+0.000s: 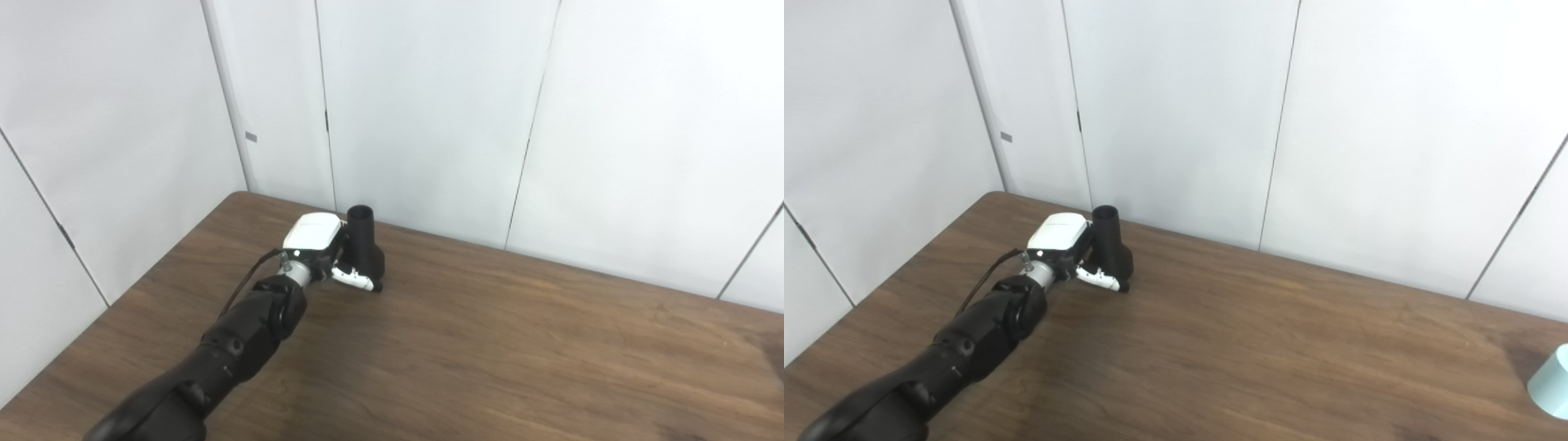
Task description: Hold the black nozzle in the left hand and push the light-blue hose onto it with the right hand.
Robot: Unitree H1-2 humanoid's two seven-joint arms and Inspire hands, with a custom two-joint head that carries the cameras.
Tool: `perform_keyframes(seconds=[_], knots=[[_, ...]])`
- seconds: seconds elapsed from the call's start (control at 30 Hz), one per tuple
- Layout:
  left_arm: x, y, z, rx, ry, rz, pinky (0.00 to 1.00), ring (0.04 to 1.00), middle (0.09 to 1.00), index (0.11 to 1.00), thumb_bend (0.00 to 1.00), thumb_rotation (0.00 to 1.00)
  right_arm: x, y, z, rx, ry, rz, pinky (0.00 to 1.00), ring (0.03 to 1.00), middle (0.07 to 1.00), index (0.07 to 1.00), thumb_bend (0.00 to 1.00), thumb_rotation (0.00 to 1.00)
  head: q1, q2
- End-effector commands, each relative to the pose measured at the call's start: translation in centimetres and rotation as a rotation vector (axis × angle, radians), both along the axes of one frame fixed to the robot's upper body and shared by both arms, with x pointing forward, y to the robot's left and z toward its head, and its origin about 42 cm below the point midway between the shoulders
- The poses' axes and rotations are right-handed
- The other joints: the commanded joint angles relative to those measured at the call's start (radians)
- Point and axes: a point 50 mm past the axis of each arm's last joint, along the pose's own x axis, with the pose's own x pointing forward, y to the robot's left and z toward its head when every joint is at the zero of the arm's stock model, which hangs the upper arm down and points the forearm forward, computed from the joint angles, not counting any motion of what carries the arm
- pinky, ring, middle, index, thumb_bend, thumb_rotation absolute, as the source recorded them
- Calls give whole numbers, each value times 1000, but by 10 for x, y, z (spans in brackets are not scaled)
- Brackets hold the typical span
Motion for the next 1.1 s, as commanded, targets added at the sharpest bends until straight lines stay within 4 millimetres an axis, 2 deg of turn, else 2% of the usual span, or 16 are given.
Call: perform_keyframes(seconds=[0.0,0.13,0.27,0.37,0.5,0.67,0.93,1.07], knots=[[-39,-19,-70,-1,227,-76,790,607,535,446,519,0,-4,2,2,-17,17,44,547,636,664,663,314,0,-6,4],[-43,-25,-72,-13,199,-111,776,567,516,457,523,0,-5,6,7,-31,-7,54,534,625,660,662,303,0,-51,16],[-50,-35,-75,-72,153,-155,756,519,495,472,525,0,-7,8,21,-21,-56,53,523,618,650,652,302,0,-103,27],[-55,-48,-79,-101,128,-189,761,502,487,479,526,0,-9,3,36,-46,-89,51,523,623,653,650,308,0,-153,33],[-60,-63,-81,-134,117,-241,778,513,487,479,526,0,-16,-6,57,-60,-91,-7,571,651,670,668,317,0,-210,40],[-67,-80,-77,-160,75,-314,760,486,470,497,525,0,-27,-19,71,-61,-79,-87,587,663,679,674,375,0,-237,49],[-81,-101,-61,-171,60,-463,730,478,469,498,524,0,-37,-16,79,-91,-113,-161,550,623,646,640,423,0,-287,66],[-91,-111,-59,-172,70,-520,730,496,490,474,525,0,-37,-14,89,-93,-156,-223,557,636,654,638,430,0,-321,75]])
